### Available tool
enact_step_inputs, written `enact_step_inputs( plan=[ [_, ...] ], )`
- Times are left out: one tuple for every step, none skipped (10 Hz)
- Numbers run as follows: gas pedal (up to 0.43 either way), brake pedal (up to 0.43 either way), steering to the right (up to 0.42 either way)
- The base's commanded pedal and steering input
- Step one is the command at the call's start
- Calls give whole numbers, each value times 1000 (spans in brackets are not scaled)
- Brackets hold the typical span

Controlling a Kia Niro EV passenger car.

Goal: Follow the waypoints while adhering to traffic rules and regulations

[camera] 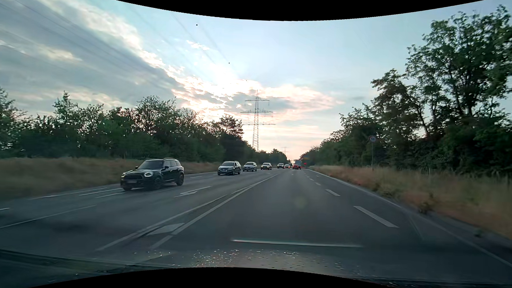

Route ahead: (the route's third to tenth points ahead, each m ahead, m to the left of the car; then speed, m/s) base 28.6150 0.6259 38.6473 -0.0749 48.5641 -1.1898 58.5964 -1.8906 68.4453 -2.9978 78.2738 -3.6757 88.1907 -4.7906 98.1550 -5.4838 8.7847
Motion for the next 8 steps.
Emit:
enact_step_inputs(
  plan=[
    [169, 0, 27],
    [150, 0, 24],
    [138, 0, 21],
    [118, 0, 18],
    [98, 0, 16],
    [67, 0, 15],
    [39, 0, 15],
    [20, 0, 15]
  ],
)
